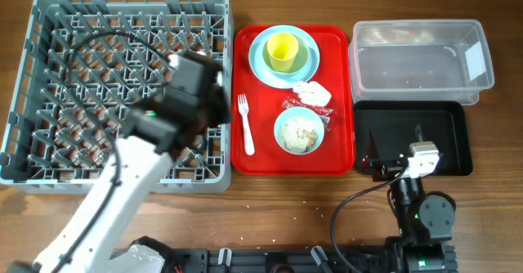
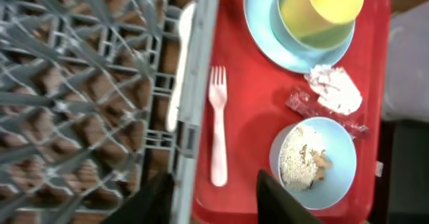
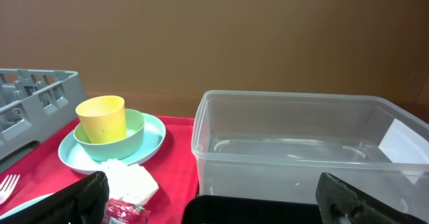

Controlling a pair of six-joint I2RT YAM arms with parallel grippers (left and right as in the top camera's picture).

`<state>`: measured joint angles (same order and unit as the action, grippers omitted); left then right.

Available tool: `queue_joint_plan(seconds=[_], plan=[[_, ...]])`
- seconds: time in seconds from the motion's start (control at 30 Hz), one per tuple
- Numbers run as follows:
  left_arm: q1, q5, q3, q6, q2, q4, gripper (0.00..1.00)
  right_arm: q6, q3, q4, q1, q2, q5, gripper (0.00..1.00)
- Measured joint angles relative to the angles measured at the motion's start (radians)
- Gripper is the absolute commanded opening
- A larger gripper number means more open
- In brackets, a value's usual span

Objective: Sort waste into correct bins and load items into the dishwasher rack
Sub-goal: 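Move the left gripper back to the white fork and grasp it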

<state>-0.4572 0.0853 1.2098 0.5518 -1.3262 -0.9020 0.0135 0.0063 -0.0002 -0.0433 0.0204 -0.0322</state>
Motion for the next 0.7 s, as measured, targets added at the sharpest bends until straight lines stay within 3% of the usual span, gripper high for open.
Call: queue_joint_plan(seconds=[0.17, 0.27, 0.43, 0.7], plan=[[-0.203, 0.072, -0.006, 0.097, -0.217, 0.140, 0.45, 0.000, 0.000, 0.000, 0.000, 0.000, 0.000, 1.00], [-0.257, 0.132, -0.007, 0.147, -0.337, 0.170, 0.44, 0.000, 0.000, 0.000, 0.000, 0.000, 0.000, 1.00], [-0.264, 0.187, -0.011, 0.257, -0.488, 0.171, 0.48, 0.000, 0.000, 0.000, 0.000, 0.000, 0.000, 1.00], [-0.264, 0.218, -0.014, 0.306, -0.501, 0.182, 0.49, 0.000, 0.000, 0.000, 0.000, 0.000, 0.000, 1.00]])
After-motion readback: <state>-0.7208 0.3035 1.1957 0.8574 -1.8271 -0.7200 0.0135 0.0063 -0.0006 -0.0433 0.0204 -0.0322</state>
